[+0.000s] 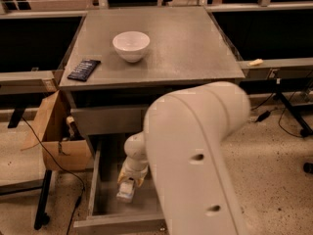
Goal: Pick blue plastic bottle from middle drawer and place on counter
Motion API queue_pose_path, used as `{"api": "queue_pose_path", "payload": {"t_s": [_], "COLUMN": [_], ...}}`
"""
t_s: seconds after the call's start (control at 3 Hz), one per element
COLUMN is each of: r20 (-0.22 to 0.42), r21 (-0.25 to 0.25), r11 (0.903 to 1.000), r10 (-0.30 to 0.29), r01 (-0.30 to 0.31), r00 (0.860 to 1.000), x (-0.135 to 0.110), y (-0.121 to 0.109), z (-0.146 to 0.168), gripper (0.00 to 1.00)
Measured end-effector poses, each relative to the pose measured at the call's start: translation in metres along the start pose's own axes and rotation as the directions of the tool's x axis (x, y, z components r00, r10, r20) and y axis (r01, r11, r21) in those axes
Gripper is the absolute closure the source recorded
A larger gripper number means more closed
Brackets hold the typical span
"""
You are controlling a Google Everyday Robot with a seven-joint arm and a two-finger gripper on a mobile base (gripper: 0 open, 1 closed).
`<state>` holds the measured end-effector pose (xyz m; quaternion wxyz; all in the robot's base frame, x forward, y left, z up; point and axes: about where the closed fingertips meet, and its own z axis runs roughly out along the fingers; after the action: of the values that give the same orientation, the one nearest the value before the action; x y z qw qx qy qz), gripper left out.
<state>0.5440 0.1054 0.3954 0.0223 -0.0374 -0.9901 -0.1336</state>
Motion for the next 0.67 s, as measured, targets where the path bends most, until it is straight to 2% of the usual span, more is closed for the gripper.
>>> {"api": "queue_pose_path", "payload": {"t_s": [0.33,0.67], "r20": [0.081,0.116], "r21": [0.03,0.093], "r11": [0.9991,0.9914], "r10": [-0.031,-0.103], "r01": [0.029,0.093], "r00": [0.996,0.988], "x": [-0.012,-0.023], "y": [-0.031,-0.052], "z": [-0.064,-0.122], "gripper": [1.0,1.0]}}
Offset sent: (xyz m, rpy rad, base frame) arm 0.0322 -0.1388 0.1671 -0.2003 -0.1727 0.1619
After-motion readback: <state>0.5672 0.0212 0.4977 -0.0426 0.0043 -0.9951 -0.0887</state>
